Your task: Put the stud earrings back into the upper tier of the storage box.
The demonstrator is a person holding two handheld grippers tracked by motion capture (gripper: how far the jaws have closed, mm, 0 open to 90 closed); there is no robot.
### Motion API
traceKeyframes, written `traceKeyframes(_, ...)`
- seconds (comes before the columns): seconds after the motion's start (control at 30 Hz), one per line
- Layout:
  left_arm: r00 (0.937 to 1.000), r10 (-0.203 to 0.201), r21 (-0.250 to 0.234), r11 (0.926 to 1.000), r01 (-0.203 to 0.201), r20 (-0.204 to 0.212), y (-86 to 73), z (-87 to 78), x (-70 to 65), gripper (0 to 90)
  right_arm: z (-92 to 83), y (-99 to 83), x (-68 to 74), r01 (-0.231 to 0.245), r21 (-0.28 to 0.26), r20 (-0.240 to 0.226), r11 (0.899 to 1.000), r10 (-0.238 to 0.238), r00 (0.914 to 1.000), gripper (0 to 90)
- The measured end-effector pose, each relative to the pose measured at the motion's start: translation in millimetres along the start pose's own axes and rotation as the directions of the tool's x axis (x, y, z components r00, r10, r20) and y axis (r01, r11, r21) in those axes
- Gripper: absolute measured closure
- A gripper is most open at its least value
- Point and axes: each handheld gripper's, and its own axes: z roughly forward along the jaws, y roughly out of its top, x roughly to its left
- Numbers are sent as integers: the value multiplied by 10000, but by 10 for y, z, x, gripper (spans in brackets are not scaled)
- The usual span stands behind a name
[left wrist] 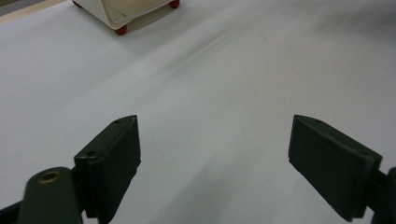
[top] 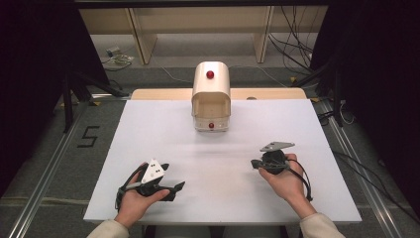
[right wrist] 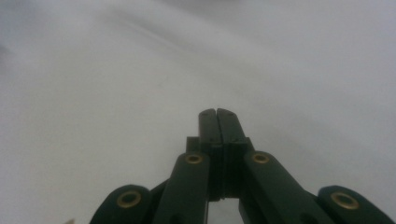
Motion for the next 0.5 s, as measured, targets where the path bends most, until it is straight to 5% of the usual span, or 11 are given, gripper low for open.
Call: traceKeyframes(0.5, 10000, -13, 5, 10000, 13, 8, 0, -5, 4, 165, -52, 154, 55, 92, -919, -9, 9957, -93, 10000, 900)
